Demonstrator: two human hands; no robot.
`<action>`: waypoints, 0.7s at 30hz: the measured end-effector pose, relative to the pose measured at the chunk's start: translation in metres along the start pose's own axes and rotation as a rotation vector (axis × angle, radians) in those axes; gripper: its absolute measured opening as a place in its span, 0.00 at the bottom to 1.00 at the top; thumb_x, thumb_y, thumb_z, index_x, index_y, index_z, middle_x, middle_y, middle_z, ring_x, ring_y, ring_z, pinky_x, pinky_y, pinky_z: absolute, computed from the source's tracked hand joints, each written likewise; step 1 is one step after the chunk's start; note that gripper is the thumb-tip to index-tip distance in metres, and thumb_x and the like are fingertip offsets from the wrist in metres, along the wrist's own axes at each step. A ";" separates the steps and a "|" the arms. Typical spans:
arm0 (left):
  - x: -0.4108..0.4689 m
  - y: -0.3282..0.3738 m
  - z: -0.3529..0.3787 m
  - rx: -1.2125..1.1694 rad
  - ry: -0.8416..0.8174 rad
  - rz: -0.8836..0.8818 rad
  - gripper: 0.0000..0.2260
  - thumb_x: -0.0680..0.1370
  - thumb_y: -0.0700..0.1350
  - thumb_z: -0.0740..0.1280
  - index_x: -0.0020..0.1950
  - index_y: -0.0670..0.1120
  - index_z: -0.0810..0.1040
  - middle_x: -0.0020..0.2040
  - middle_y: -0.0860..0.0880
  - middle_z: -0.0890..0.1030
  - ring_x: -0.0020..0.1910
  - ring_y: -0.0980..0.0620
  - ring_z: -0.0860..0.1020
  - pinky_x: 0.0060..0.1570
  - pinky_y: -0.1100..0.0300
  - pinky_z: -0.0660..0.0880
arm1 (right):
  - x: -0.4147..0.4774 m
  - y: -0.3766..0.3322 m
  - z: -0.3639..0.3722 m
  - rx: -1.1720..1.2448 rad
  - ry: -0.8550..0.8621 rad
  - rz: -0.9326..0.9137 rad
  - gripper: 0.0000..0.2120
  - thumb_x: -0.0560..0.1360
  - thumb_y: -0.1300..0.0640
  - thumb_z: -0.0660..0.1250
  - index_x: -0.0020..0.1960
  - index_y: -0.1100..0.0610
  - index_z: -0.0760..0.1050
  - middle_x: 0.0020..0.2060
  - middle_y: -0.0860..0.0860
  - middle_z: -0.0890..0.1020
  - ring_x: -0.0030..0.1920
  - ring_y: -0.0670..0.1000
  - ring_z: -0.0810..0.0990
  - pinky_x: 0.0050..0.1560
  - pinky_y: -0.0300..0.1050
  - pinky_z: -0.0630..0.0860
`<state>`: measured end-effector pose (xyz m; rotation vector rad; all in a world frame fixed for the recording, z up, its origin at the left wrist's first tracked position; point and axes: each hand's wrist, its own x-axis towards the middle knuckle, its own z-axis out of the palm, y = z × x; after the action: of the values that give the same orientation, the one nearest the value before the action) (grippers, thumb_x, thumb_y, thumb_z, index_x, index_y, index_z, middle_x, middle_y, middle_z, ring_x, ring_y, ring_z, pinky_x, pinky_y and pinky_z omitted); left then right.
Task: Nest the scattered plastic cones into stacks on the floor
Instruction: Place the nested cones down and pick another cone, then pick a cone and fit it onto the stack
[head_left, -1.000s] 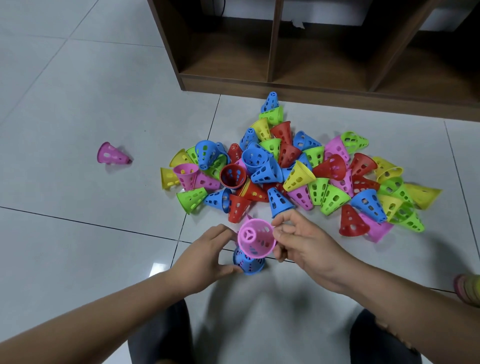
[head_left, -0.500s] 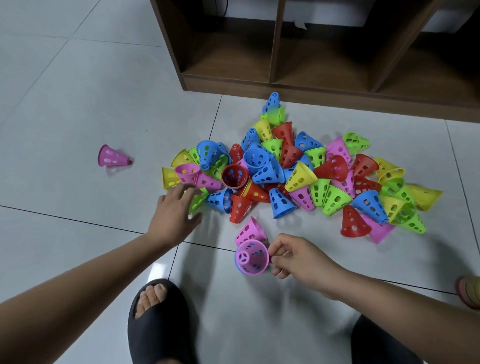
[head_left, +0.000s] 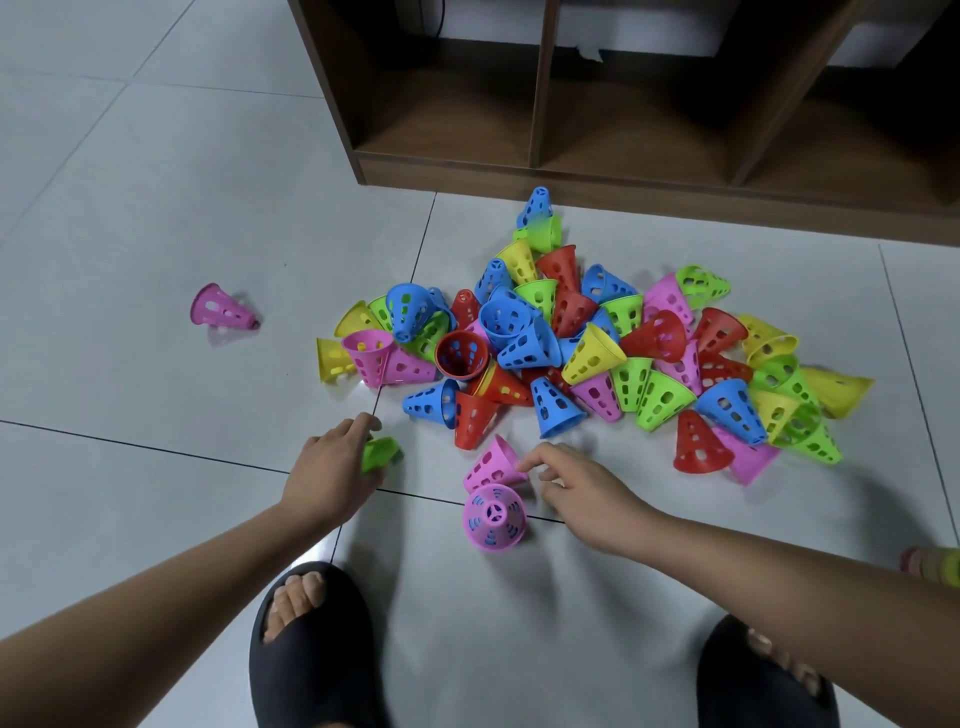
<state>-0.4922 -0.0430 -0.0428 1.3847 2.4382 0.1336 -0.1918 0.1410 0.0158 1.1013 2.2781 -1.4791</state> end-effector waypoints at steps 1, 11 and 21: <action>-0.002 0.002 -0.001 -0.018 -0.003 0.005 0.26 0.74 0.52 0.77 0.68 0.51 0.72 0.60 0.48 0.83 0.52 0.39 0.83 0.48 0.51 0.73 | 0.003 -0.002 -0.001 0.046 -0.033 -0.002 0.16 0.84 0.62 0.59 0.59 0.44 0.78 0.62 0.43 0.77 0.60 0.45 0.79 0.61 0.48 0.78; -0.015 0.050 -0.032 -0.289 0.074 0.158 0.22 0.76 0.50 0.77 0.66 0.53 0.73 0.59 0.57 0.77 0.52 0.50 0.80 0.48 0.54 0.77 | 0.022 -0.006 0.002 0.235 -0.192 0.150 0.20 0.83 0.63 0.58 0.65 0.49 0.84 0.63 0.44 0.83 0.65 0.42 0.79 0.71 0.45 0.75; -0.039 0.128 -0.093 -0.687 0.194 0.297 0.23 0.79 0.49 0.77 0.72 0.52 0.74 0.64 0.58 0.78 0.65 0.52 0.80 0.65 0.59 0.78 | 0.014 0.000 -0.018 0.147 0.147 0.063 0.10 0.82 0.59 0.68 0.53 0.46 0.85 0.52 0.42 0.86 0.54 0.44 0.84 0.59 0.46 0.81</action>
<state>-0.4002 -0.0020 0.0849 1.4154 1.9896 1.1022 -0.1976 0.1629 0.0169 1.3529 2.2345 -1.6125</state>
